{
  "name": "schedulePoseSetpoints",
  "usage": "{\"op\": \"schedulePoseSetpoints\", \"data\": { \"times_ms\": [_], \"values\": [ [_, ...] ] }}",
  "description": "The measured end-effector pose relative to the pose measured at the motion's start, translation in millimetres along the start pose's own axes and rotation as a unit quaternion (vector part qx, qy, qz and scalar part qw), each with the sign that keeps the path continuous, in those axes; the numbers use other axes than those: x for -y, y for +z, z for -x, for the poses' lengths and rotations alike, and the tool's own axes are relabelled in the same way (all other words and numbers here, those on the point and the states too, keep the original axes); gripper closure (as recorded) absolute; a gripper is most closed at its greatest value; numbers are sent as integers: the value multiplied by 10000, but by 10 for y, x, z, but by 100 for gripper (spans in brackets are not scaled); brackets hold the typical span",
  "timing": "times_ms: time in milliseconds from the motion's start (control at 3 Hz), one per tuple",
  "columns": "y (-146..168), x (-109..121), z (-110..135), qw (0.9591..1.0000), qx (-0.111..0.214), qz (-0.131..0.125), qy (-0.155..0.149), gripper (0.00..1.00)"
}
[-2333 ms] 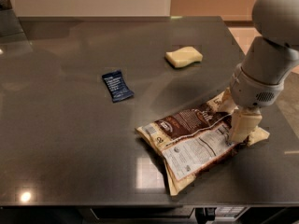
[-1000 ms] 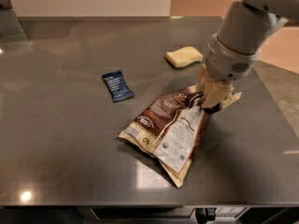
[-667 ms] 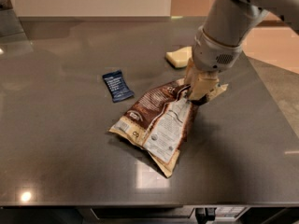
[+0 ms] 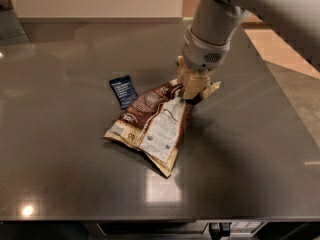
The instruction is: Move brown chip bag near rxbar blueberry
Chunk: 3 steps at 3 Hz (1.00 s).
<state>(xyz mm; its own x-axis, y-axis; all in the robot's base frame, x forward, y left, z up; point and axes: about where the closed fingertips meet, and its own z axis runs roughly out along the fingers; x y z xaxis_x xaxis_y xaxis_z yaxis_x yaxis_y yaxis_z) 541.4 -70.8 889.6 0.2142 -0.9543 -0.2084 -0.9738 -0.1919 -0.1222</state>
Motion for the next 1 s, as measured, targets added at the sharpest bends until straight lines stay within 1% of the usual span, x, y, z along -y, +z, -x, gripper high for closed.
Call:
{"op": "schedulePoseSetpoints", "data": {
  "times_ms": [333, 1000],
  "values": [
    [31, 128, 20, 9999, -17, -69, -82, 59],
    [42, 155, 44, 9999, -2, -116, -99, 13]
  ]
}}
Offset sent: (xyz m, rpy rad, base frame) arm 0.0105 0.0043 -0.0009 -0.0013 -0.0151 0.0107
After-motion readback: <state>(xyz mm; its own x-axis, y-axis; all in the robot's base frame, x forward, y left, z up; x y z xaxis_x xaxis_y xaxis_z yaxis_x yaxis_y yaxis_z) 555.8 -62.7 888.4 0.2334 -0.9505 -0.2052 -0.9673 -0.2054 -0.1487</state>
